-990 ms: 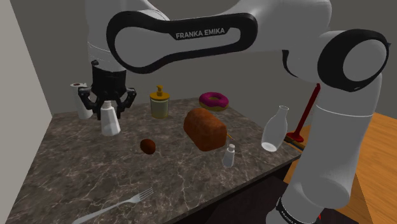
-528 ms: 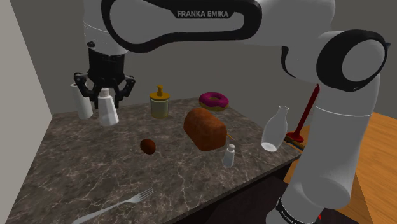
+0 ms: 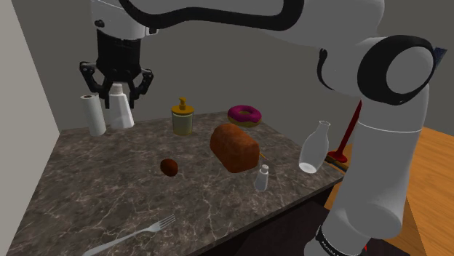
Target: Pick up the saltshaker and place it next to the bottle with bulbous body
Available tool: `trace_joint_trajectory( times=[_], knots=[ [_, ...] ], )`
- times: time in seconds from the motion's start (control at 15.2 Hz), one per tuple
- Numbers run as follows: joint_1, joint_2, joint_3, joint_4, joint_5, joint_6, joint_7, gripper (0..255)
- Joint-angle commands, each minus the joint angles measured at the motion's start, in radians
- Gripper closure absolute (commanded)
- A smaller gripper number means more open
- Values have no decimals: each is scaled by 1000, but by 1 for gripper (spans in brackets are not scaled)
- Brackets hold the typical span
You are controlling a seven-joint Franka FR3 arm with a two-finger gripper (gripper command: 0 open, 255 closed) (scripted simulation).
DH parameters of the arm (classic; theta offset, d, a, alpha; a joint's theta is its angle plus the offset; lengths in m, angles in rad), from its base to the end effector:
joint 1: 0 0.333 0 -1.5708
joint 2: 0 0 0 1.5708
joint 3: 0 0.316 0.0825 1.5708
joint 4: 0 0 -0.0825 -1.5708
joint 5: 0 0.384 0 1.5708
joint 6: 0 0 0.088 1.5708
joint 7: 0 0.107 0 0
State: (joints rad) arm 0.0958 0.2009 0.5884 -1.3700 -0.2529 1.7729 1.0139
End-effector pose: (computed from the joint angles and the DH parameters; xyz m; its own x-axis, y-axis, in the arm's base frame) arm 0.5236 0.3470 0.6408 0.9128 -0.3291 0.2419 -0.3081 -0.9436 -0.1212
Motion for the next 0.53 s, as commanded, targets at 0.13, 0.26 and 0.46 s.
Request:
trace_joint_trajectory(
  times=[0.13,0.26,0.46],
  knots=[
    [16,25,2,80,-15,-60,-1,255],
    [-43,-83,-5,-48,57,-16,-45,255],
    [-103,-233,-35,-209,158,29,-125,255]
  ],
)
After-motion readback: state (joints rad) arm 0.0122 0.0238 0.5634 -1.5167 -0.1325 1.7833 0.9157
